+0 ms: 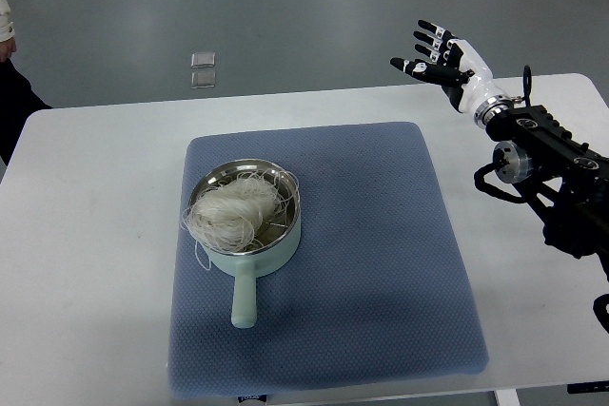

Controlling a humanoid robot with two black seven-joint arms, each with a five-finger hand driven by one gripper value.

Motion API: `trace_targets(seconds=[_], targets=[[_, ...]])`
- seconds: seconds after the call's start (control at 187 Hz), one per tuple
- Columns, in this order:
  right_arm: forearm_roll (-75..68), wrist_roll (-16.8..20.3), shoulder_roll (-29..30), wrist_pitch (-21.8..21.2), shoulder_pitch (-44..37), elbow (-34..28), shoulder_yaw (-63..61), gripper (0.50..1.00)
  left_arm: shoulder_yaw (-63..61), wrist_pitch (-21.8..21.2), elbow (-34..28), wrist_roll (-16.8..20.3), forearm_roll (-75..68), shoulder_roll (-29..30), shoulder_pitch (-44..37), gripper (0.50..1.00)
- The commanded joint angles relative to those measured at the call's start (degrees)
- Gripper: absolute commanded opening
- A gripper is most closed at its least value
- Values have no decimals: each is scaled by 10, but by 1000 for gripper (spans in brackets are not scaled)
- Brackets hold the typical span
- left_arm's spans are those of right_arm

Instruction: Put vermicelli into pot with right hand

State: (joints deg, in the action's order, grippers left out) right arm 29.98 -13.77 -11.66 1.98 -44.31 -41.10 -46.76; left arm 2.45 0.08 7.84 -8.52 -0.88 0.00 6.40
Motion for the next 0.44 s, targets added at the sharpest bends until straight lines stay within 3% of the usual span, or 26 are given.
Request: trace_targets(seconds=[0.0, 0.433], targets=[[0, 0, 13, 0, 12, 0, -11, 924, 0, 0, 1, 0, 0, 0, -1, 1000], [0, -6, 28, -2, 19, -6, -15, 924, -1, 0, 3, 0, 0, 0, -4, 1000]])
